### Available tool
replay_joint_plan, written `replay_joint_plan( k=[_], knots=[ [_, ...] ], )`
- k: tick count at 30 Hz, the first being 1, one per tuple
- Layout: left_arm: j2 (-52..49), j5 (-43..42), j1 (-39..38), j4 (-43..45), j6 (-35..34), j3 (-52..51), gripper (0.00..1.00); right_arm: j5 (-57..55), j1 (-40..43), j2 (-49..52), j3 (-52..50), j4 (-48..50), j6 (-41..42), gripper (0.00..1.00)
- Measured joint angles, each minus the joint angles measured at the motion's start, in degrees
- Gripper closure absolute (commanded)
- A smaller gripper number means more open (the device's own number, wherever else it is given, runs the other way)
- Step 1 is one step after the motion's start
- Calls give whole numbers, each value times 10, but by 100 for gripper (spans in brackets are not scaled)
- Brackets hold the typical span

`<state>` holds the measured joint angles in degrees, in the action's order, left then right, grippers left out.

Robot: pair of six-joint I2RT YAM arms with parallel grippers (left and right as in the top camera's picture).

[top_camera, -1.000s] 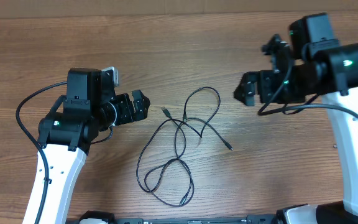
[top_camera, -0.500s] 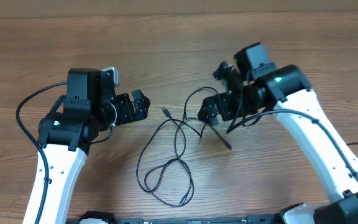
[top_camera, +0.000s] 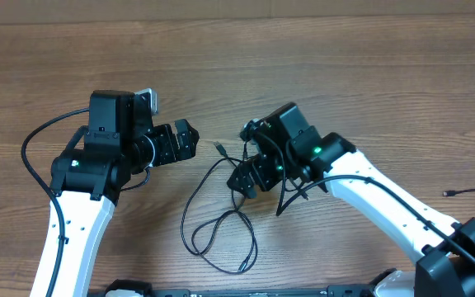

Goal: Untangle cables
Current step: 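Move the right gripper back to the cable pile and grasp a strand, then lift the right gripper up and right, pulling the cable off the table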

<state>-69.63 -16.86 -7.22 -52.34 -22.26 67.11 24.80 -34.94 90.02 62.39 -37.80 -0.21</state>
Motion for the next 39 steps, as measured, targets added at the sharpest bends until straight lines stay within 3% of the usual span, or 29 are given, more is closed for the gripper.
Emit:
replay_joint_plan(
  k=[3,6,12,13,14,15,17,21,31,39],
  knots=[
    [0,0,0,0,0,0,0,2,-16,0,-30,57,0,2],
    [0,0,0,0,0,0,0,3,-20,0,-54,86,0,11],
    [0,0,0,0,0,0,0,-3,-19,1,-101,116,2,58],
    [0,0,0,0,0,0,0,-4,-19,1,-104,116,1,71],
    [0,0,0,0,0,0,1,-3,-19,1,-105,114,1,75],
    [0,0,0,0,0,0,0,-4,-19,2,-107,114,0,89],
    [0,3,0,0,0,0,0,-6,-19,2,-107,113,1,96],
    [0,46,0,1,0,0,0,-8,-19,2,-107,100,3,96],
    [0,255,0,-8,25,0,0,-87,8,2,-107,-10,42,96],
    [0,306,0,-8,41,0,0,-108,75,-1,-67,-119,80,96]
  ],
)
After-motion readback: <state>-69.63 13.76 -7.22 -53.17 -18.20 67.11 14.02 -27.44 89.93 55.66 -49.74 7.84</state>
